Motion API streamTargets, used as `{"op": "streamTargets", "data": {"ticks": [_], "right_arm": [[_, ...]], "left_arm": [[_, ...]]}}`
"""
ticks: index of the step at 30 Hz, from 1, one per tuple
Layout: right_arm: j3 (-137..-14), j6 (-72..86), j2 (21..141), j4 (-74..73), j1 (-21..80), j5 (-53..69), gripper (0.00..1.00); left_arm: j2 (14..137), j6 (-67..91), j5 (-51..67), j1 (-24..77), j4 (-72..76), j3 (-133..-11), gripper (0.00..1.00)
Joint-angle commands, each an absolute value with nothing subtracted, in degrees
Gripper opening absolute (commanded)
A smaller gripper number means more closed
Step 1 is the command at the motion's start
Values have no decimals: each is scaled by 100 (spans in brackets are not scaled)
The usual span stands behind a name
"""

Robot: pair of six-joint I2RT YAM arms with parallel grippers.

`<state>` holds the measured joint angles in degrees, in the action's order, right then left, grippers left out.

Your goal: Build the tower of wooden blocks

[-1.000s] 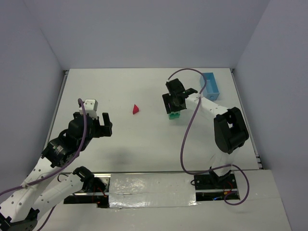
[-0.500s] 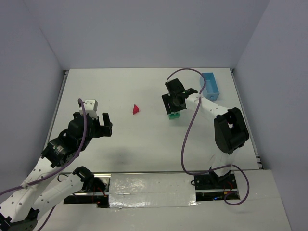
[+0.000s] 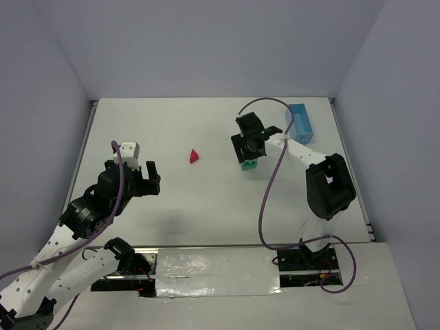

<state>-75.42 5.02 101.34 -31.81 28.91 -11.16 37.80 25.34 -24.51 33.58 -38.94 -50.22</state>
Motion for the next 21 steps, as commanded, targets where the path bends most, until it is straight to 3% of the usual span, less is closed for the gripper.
{"op": "streamTargets", "data": {"ticks": [1,21], "right_arm": [[-7734,510,9967,-3269,2944,-1160,72],[-7655,510,9905,-3208,2936,-1099,77]], "left_arm": [[3770,2391,-2426,3384,-3683,-5010,100],[3762,2391,-2426,3384,-3674,-5001,100]]}}
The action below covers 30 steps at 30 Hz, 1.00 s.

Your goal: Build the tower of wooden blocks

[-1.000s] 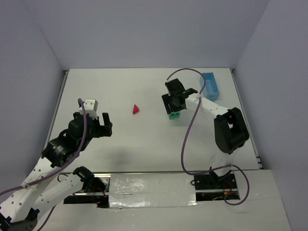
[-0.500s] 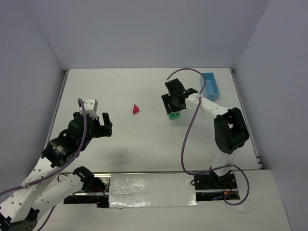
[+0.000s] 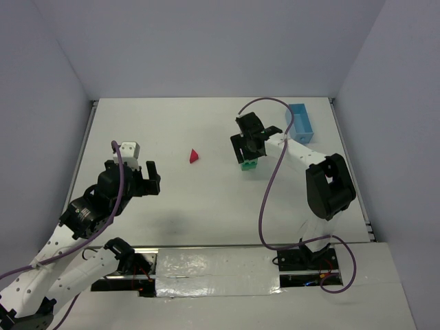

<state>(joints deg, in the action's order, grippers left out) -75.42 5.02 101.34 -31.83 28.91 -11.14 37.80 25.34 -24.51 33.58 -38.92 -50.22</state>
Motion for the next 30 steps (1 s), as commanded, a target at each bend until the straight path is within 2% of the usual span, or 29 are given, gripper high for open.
{"op": "streamTargets", "data": {"ticks": [1,30], "right_arm": [[-7655,501,9914,-3208,2944,-1090,76],[-7761,299,9958,-3243,2944,-984,73]], "left_arm": [[3770,2391,-2426,3384,-3683,-5001,100],[3797,2382,-2391,3384,-3665,-5010,99]]}}
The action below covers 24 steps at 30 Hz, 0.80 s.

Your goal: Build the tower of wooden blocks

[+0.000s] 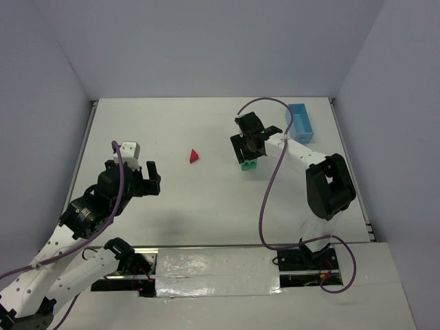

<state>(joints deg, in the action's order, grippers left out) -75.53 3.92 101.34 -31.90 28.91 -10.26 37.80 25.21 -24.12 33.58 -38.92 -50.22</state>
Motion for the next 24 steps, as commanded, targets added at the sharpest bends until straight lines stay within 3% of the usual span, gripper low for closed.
{"op": "streamTargets", "data": {"ticks": [1,15,24], "right_arm": [[-7769,281,9958,-3243,2944,-984,72],[-7805,237,9940,-3252,2944,-1037,73],[-7796,263,9879,-3243,2953,-1064,81]], "left_arm": [[3797,2382,-2391,3384,-3656,-5001,100],[3797,2373,-2391,3384,-3665,-5001,100],[3788,2364,-2382,3384,-3656,-5010,100]]}}
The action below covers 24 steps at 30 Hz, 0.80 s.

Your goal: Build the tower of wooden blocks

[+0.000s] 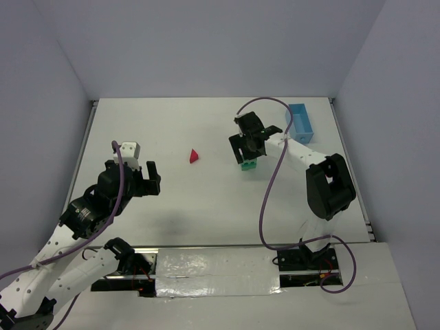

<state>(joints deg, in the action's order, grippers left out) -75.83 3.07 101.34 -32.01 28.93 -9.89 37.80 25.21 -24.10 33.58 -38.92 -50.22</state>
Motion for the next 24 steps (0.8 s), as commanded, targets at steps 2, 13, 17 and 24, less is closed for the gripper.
{"op": "streamTargets", "data": {"ticks": [2,13,17,24], "right_arm": [[-7813,272,9809,-3243,2953,-1011,82],[-7699,650,8903,-3225,3085,-1160,100],[-7866,966,9604,-3436,3085,-1572,100],[-7726,1266,9826,-3261,3085,-1749,100]], "left_arm": [[3788,2364,-2382,3384,-3665,-5001,99],[4192,2338,-2276,3384,-3683,-5080,100],[4210,2355,-2311,3384,-3709,-5080,100],[4148,2408,-2443,3384,-3718,-5054,100]]}}
